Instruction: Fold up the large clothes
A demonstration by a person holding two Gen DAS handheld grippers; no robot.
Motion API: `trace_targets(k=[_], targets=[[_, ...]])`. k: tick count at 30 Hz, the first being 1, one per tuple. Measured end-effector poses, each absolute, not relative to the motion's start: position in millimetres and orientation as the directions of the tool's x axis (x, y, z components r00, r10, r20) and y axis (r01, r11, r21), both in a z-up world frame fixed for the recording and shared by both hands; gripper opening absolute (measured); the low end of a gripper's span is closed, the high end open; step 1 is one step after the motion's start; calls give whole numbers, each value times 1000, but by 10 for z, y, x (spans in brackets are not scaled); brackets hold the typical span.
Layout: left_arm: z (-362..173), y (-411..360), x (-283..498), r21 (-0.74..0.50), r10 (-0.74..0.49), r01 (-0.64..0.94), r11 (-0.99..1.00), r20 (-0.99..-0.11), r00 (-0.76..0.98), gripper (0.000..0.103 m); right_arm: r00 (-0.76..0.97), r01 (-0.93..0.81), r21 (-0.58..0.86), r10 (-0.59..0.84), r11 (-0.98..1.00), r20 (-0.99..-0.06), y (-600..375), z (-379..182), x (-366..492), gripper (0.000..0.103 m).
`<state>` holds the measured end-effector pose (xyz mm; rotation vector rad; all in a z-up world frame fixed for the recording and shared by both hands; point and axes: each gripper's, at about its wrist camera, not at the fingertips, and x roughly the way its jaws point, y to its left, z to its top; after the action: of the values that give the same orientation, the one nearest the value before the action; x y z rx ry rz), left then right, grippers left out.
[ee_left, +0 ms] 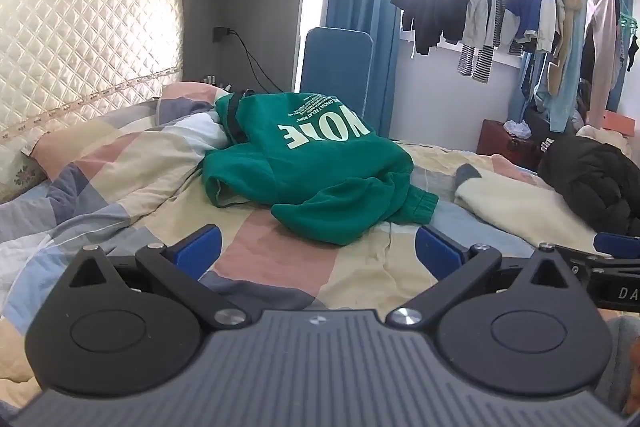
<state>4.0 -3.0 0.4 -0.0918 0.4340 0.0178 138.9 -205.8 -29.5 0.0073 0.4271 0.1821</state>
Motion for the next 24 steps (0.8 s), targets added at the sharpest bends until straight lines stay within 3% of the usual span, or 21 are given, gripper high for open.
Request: trace_targets(k=[24], targets=[[-11, -26, 104, -88, 12, -55, 995, -425, 905, 103, 882, -170, 49, 174, 984, -439, -2059, -319, 1474, 103]])
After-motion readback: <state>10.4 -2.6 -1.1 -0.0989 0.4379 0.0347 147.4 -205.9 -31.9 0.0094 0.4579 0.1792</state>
